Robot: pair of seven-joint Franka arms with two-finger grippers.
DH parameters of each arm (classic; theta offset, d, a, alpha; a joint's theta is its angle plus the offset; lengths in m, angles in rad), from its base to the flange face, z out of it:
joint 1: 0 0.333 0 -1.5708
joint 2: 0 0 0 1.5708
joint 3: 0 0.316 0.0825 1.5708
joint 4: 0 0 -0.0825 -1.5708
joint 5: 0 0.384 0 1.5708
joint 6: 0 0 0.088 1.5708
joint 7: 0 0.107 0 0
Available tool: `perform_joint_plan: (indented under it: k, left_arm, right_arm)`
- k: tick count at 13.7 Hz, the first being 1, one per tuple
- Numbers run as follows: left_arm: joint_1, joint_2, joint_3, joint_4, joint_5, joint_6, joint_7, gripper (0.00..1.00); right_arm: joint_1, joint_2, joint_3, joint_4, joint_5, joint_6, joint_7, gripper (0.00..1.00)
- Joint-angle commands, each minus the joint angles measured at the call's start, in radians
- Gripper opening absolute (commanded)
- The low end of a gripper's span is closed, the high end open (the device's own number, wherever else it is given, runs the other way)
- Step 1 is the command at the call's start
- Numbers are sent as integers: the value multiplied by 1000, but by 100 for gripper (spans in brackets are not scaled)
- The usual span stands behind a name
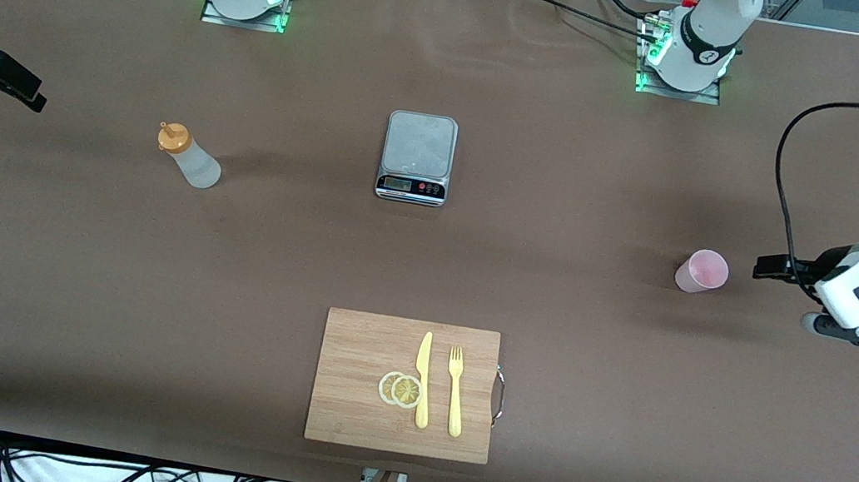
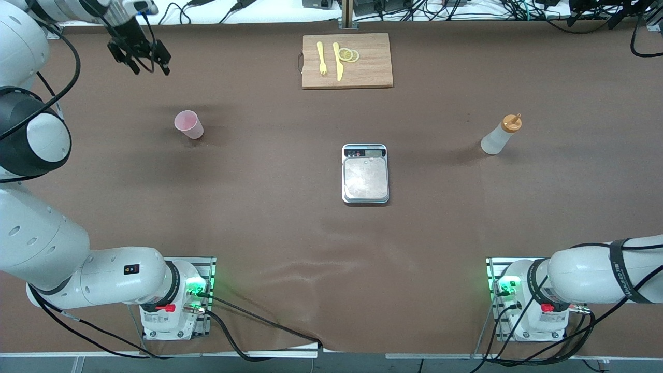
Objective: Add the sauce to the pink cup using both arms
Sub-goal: 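Reach the left gripper to the pink cup and grasp it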
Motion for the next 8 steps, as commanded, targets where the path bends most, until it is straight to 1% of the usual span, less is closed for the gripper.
perform_joint_plan:
  k: [1,6,8]
  left_arm:
    - [6,-36,16,-159,15,147,59,100]
    - [7,-34,16,-349,1,396,58,99]
    - [7,-28,16,-382,0,454,58,98]
  right_arm:
    - [-6,-10,4,-6,6,-6,-19,100]
    - [-6,-10,4,-6,6,-6,-18,100]
    - [-6,-11,4,-6,6,-6,-19,100]
